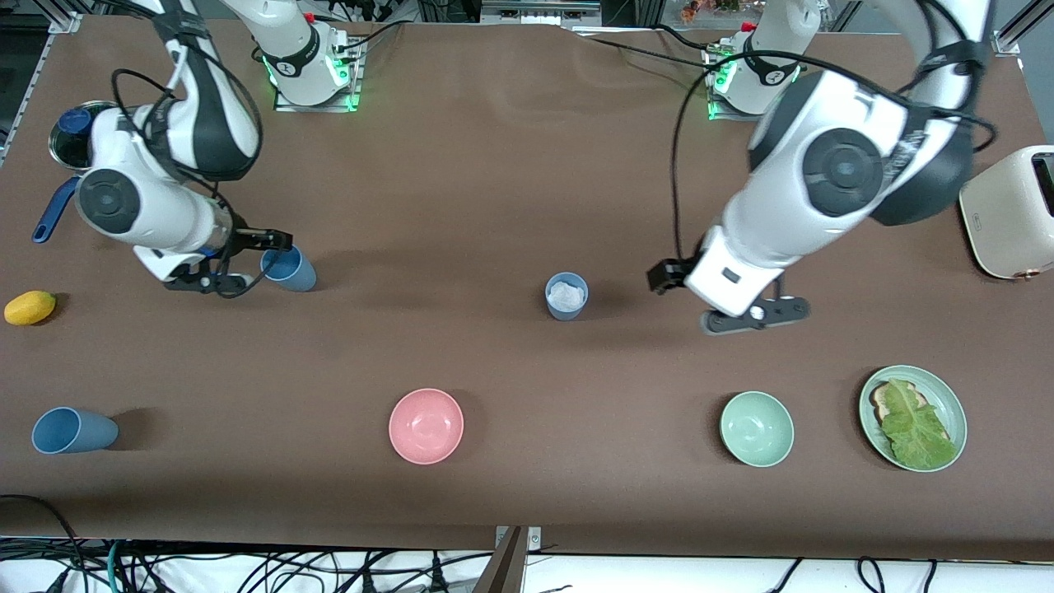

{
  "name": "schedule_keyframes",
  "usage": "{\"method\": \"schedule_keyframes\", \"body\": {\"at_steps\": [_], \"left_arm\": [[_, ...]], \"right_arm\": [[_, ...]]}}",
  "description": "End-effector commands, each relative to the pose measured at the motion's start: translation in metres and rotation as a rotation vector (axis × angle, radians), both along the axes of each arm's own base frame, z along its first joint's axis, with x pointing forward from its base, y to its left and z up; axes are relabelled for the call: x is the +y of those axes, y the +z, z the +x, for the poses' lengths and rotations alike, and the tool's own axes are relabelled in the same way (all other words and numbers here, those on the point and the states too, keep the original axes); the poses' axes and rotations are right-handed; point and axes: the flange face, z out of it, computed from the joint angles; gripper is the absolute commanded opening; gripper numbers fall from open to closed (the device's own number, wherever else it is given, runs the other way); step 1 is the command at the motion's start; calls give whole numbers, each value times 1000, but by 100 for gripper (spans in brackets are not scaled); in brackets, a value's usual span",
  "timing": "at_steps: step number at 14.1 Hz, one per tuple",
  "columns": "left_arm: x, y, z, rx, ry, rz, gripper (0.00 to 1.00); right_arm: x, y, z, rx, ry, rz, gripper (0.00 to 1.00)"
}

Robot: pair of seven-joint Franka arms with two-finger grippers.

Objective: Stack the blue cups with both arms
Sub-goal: 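Release the small cup at center while the right gripper grasps the blue cup, then lift the blue cup with the right gripper while the left gripper withdraws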

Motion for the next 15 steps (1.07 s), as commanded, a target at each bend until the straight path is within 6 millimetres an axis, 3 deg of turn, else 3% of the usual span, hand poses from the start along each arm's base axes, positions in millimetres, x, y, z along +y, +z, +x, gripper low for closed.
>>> {"method": "schedule_keyframes", "body": {"at_steps": [1, 2, 5, 8, 13, 15], "left_arm": [[52, 24, 5, -13, -62, 14, 100], [76, 25, 8, 2, -86, 9, 100], [135, 43, -1, -19, -197, 29, 100], [187, 67, -26, -35, -176, 40, 100], [231, 70, -48, -21, -117, 73, 100], [236, 73, -49, -26, -108, 74, 100]], "right_arm": [[30, -9, -19, -32, 23, -80, 100], [41, -15, -21, -37, 61, -113, 100], [44, -37, -17, -20, 90, -129, 100], [45, -56, -12, -19, 93, -116, 100], [47, -66, -2, -8, 88, -111, 98], [46, -69, -2, -3, 85, -111, 63]]}}
